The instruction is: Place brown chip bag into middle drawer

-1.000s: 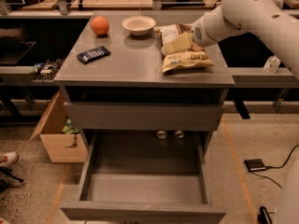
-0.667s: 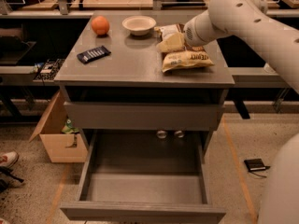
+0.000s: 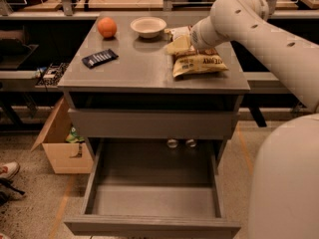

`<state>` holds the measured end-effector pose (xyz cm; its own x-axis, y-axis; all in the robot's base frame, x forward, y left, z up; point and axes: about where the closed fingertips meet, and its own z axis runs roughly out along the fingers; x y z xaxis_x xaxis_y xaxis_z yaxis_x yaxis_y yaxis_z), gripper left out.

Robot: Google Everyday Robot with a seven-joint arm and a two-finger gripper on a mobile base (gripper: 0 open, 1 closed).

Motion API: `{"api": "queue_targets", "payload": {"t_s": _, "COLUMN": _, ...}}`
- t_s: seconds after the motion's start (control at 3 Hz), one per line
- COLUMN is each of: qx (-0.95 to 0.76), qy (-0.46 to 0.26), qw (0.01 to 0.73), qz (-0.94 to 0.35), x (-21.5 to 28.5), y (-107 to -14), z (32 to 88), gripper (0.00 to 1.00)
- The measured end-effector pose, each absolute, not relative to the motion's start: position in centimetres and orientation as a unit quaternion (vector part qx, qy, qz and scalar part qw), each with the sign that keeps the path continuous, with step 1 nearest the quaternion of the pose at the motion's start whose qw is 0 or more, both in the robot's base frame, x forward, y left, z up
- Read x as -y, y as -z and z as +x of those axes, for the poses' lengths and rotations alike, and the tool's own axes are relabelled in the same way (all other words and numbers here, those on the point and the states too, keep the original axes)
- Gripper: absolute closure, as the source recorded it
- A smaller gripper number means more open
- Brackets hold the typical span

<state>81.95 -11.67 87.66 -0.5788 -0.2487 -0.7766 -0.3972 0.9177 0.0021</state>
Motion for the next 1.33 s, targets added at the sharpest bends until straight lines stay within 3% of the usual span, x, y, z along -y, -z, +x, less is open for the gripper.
{"api": "queue_targets", "payload": {"t_s": 0.33, "qx": -0.888, "qy": -0.087, "qw": 0.416, "qz": -0.178, "x": 11.7, "y": -86.8, "z": 82.6, "gripper": 0.18}}
{"api": "queue_targets", "payload": {"t_s": 1.33, "qx": -0.879, "qy": -0.056, "qw": 0.437, "qz": -0.183, "x": 13.4, "y": -90.7, "z": 78.1, "gripper": 0.88}}
